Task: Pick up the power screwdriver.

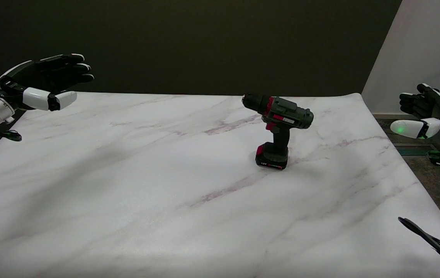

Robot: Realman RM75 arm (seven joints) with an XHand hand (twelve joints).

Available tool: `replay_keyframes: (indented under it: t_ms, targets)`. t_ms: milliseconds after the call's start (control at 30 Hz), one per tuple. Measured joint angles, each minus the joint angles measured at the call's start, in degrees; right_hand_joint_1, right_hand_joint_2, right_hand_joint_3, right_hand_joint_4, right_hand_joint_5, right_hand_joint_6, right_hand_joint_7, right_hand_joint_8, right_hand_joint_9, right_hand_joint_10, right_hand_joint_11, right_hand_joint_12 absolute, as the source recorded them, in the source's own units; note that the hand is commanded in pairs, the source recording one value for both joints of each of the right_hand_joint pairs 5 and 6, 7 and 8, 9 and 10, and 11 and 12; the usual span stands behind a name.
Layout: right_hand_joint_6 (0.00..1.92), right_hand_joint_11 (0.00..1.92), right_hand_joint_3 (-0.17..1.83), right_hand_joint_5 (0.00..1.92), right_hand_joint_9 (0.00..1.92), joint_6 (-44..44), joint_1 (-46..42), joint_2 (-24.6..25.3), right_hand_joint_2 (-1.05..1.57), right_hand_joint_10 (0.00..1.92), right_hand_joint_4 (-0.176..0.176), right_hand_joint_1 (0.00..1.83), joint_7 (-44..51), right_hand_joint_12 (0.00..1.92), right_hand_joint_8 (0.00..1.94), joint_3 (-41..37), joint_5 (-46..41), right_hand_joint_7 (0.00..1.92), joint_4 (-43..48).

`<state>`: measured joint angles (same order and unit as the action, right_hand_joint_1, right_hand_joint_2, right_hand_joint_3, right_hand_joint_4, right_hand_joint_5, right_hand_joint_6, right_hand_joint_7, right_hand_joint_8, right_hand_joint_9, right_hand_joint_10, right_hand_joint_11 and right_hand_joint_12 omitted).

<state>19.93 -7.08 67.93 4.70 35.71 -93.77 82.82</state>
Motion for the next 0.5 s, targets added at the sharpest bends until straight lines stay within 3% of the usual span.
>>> replay_keyframes:
  t_ms: [267, 500]
  targets:
    - [0.00, 0.19, 0.64, 0.00, 0.20, -1.8, 0.0, 0.8, -0.53, 0.20, -0.176, 1.11, 0.0, 0.19, 0.11, 2.1, -3.3, 0.11, -0.4]
    - [0.00, 0.11, 0.55, 0.00, 0.10, -3.3, 0.1, 1.4, -0.51, 0.10, -0.176, 1.09, 0.0, 0.11, 0.04, 3.9, -5.4, 0.04, -0.3]
